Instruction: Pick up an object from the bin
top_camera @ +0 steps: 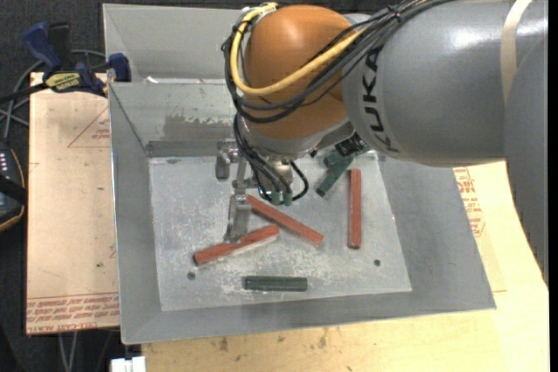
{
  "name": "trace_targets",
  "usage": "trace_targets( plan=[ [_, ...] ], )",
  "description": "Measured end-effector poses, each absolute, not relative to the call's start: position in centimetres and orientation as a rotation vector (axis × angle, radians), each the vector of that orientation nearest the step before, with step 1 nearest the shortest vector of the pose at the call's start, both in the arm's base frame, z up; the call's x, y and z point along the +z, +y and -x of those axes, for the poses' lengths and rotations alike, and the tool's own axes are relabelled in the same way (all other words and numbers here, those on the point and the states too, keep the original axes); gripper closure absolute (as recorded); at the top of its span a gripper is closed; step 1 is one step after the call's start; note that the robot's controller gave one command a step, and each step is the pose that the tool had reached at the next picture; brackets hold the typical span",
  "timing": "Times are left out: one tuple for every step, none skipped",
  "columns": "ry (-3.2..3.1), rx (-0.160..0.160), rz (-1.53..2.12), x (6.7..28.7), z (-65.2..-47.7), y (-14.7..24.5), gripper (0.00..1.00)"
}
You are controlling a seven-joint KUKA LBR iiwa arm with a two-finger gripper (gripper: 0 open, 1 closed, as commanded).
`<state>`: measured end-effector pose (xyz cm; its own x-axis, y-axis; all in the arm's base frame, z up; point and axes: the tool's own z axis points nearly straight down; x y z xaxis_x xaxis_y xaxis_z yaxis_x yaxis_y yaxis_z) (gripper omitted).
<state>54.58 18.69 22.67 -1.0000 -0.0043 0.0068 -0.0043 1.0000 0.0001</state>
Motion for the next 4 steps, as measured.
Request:
trace_targets(
  plan=[
    [-3.110, -0.001, -0.395, 6.7, -52.2, 12.2, 0.00],
    [-3.116, -0.002, -0.435, 10.2, -52.3, 12.6, 0.00],
    [-3.127, -0.003, -0.328, 10.0, -53.5, 12.1, 0.00],
    [-3.132, -0.003, -0.233, 7.0, -52.4, 11.5, 0.00]
  ],
)
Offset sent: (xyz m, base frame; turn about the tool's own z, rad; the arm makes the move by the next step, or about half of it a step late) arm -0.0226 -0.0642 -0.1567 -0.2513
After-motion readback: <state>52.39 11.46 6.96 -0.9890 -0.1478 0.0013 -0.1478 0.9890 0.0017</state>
